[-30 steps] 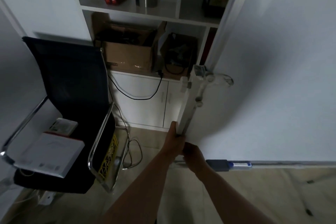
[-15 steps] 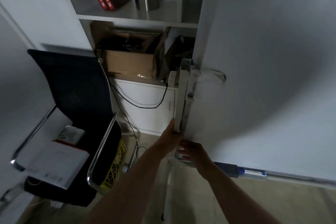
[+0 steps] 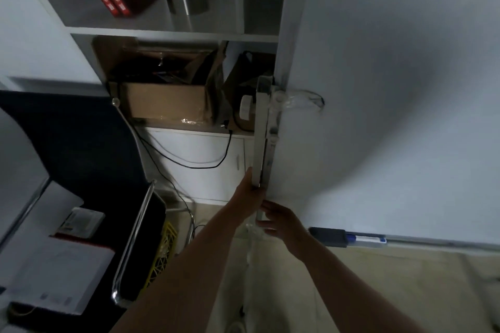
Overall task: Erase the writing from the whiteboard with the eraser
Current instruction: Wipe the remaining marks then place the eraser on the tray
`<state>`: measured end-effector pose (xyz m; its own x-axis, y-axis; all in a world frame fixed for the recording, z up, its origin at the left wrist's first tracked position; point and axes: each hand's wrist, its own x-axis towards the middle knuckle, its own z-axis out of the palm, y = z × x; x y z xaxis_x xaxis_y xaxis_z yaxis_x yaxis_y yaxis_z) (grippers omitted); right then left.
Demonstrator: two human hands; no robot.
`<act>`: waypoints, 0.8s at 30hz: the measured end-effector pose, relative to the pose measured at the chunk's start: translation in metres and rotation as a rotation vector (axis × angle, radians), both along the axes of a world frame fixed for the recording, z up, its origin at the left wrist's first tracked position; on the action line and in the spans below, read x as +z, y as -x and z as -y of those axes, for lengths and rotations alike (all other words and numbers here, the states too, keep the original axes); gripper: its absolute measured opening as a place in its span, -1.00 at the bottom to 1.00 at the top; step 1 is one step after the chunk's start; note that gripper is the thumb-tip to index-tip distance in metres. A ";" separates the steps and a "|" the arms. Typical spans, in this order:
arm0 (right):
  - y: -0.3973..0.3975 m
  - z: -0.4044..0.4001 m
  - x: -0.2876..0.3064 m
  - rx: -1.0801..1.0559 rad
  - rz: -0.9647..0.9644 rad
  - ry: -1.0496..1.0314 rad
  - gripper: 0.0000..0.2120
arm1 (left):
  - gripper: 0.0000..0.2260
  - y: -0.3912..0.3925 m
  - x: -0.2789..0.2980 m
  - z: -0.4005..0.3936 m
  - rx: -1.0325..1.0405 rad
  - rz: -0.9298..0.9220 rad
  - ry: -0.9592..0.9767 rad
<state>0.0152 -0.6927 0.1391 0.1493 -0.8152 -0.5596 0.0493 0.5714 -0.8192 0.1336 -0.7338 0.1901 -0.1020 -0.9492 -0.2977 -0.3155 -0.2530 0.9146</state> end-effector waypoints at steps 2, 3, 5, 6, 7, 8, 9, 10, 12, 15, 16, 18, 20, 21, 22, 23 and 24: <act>0.004 -0.001 0.001 -0.020 -0.009 0.001 -0.62 | -0.69 0.001 -0.004 0.007 0.001 0.002 0.010; 0.007 -0.002 0.001 -0.048 -0.008 -0.003 -0.62 | -0.69 0.002 -0.008 0.012 0.005 -0.008 0.021; 0.016 -0.004 0.000 -0.108 -0.001 -0.020 -0.63 | -0.71 0.004 -0.015 0.016 0.031 -0.032 0.044; 0.021 -0.005 -0.001 -0.139 0.002 -0.026 -0.64 | -0.73 0.006 -0.016 0.016 0.054 -0.049 0.058; 0.027 -0.008 -0.001 -0.179 0.010 -0.032 -0.65 | -0.76 0.009 -0.018 0.015 0.088 -0.075 0.080; 0.035 -0.011 -0.002 -0.219 0.016 -0.039 -0.67 | -0.77 0.013 -0.020 0.013 0.153 -0.098 0.107; 0.040 -0.014 -0.002 -0.253 0.021 -0.044 -0.68 | -0.77 0.015 -0.022 0.011 0.244 -0.100 0.133; 0.052 -0.019 -0.004 -0.304 0.011 -0.046 -0.70 | -0.73 0.025 -0.028 0.009 0.337 -0.088 0.119; 0.074 -0.030 -0.007 -0.389 -0.005 -0.056 -0.74 | -0.56 0.041 -0.043 0.004 0.554 -0.052 -0.020; 0.112 -0.050 -0.012 -0.535 -0.028 -0.079 -0.78 | -0.44 0.068 -0.067 -0.019 0.724 0.054 -0.377; 0.127 -0.058 -0.013 -0.574 -0.035 -0.084 -0.78 | -0.49 0.082 -0.072 -0.031 0.654 0.097 -0.444; 0.162 -0.079 -0.014 -0.642 -0.042 -0.082 -0.76 | -0.55 0.121 -0.087 -0.050 0.514 0.055 -0.538; 0.200 -0.102 -0.017 -0.702 -0.042 -0.081 -0.78 | -0.55 0.170 -0.097 -0.063 0.424 -0.042 -0.590; 0.217 -0.113 -0.018 -0.730 -0.045 -0.084 -0.77 | -0.58 0.192 -0.100 -0.067 0.355 -0.076 -0.569; 0.241 -0.127 -0.020 -0.765 -0.052 -0.086 -0.76 | -0.62 0.222 -0.101 -0.076 0.270 -0.089 -0.551; 0.263 -0.142 -0.022 -0.798 -0.055 -0.085 -0.74 | -0.71 0.249 -0.093 -0.087 0.200 -0.113 -0.539; 0.286 -0.157 -0.023 -0.826 -0.059 -0.087 -0.74 | -0.80 0.275 -0.085 -0.098 0.142 -0.125 -0.535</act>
<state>-0.2703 -0.5356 0.1164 -0.5092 -0.6033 -0.6138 0.4391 0.4313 -0.7881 -0.1412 -0.6356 0.1049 -0.0492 -0.6767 -0.7346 -0.1423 -0.7233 0.6757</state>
